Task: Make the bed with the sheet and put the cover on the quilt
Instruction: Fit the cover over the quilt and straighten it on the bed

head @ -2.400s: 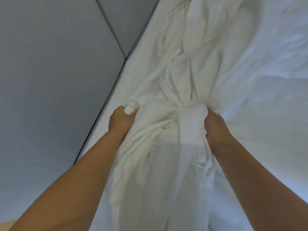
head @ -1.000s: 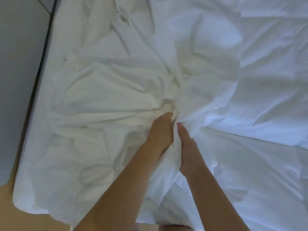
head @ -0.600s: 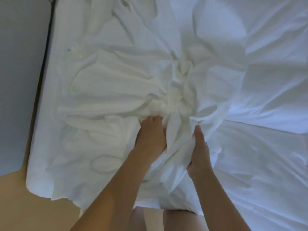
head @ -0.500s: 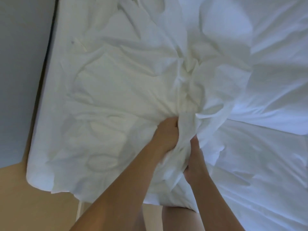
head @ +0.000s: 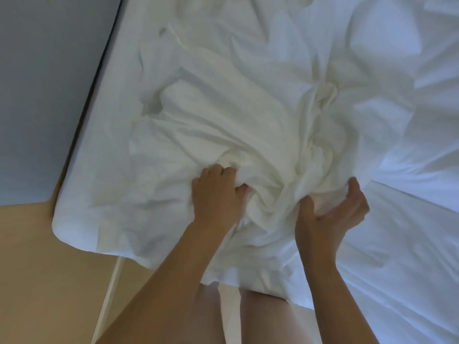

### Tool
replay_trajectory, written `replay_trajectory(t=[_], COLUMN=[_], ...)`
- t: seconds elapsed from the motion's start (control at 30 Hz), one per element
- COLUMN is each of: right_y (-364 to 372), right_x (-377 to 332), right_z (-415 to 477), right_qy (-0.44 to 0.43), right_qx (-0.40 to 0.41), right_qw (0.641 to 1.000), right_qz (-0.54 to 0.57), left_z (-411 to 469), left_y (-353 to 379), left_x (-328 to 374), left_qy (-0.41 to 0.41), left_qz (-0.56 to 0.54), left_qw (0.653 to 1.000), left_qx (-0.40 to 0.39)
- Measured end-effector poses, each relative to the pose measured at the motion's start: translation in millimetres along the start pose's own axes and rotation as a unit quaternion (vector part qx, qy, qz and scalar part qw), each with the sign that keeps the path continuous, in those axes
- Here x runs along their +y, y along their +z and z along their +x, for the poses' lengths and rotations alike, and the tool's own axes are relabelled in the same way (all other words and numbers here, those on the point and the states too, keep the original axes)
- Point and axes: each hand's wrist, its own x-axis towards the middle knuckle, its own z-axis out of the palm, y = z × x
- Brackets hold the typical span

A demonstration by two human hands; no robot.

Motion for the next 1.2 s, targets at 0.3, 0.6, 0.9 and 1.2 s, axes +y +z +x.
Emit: replay_trajectory(t=[0.3, 0.6, 0.9, 1.2], right_y=[18, 30, 44, 61], right_x=[-55, -44, -46, -60], right_z=[28, 48, -4, -2], right_qy=[-0.049, -0.187, -0.228, -0.211], right_qx=[-0.319, -0.107, -0.099, -0.198], right_qw=[0.941, 0.93, 0.941, 0.868], right_qz=[-0.103, -0.298, -0.228, -0.404], left_z=[-3, -12, -33, -34], left_y=[-20, -10, -11, -1], left_x=[2, -119, -124, -106], left_qy=[0.231, -0.155, -0.139, -0.131], left_qz=[-0.262, -0.249, -0.284, -0.474], left_qw=[0.932, 0.956, 0.944, 0.87], left_qx=[-0.097, -0.013, -0.09, -0.043])
